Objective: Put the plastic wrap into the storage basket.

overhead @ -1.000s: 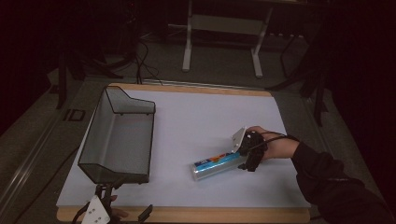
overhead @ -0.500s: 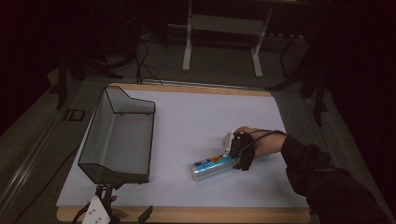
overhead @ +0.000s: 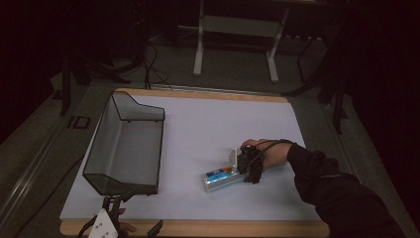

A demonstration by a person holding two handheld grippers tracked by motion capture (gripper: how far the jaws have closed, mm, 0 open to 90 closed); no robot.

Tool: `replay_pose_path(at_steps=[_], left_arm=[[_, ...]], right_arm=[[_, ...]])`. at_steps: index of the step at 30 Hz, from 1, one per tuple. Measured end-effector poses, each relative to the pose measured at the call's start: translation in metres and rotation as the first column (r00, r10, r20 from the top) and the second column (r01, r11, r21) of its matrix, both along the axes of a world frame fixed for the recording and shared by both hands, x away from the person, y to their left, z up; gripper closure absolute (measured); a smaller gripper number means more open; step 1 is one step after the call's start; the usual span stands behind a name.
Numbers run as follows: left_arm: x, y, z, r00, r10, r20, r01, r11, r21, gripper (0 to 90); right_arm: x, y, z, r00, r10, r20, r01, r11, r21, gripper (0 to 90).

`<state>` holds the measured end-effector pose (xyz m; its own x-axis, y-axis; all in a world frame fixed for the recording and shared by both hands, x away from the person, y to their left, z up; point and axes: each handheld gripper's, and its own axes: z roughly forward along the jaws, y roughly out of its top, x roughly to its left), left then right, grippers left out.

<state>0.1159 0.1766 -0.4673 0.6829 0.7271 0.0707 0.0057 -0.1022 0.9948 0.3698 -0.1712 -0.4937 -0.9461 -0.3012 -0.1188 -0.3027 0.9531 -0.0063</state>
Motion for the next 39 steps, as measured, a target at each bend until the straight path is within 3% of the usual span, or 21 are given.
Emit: replay_pose_path(at_steps=[5, 9, 15, 17, 20, 30, 39], left_arm=[[0.001, -0.001, 0.000, 1.0000, -0.002, -0.004, 0.002, 1.0000, 0.003, 0.6], [0.000, -0.001, -0.001, 1.0000, -0.004, -0.004, 0.004, 1.0000, 0.008, 0.6], [0.001, 0.000, -0.001, 1.0000, -0.006, -0.005, 0.006, 1.0000, 0.006, 0.7], [0.001, 0.000, -0.001, 0.9999, -0.008, -0.006, 0.008, 0.9999, 0.008, 0.6], [0.001, -0.001, -0.001, 1.0000, -0.007, -0.006, 0.007, 0.9999, 0.015, 0.7], [0.002, -0.001, -0.001, 0.9999, -0.011, -0.003, 0.011, 0.9998, 0.013, 0.7], [0.003, -0.002, -0.001, 0.9998, -0.020, 0.002, 0.020, 0.9997, 0.014, 0.7]], right_arm=[[0.001, -0.001, -0.004, 0.9999, 0.003, -0.012, -0.003, 1.000, 0.003, 28.7], [-0.002, 0.003, -0.011, 0.9995, 0.024, 0.020, -0.023, 0.999, -0.024, 26.0], [-0.002, 0.007, -0.012, 0.9998, -0.005, 0.017, 0.006, 0.998, -0.055, 25.6], [0.002, 0.007, -0.012, 0.9994, -0.035, -0.007, 0.034, 0.997, -0.064, 26.5], [0.005, 0.008, -0.012, 0.9988, -0.037, -0.032, 0.034, 0.997, -0.071, 28.1], [0.004, 0.010, -0.009, 0.9991, -0.019, -0.038, 0.016, 0.995, -0.099, 30.4], [0.011, 0.012, -0.004, 0.9931, -0.106, -0.050, 0.102, 0.992, -0.078, 31.1]])
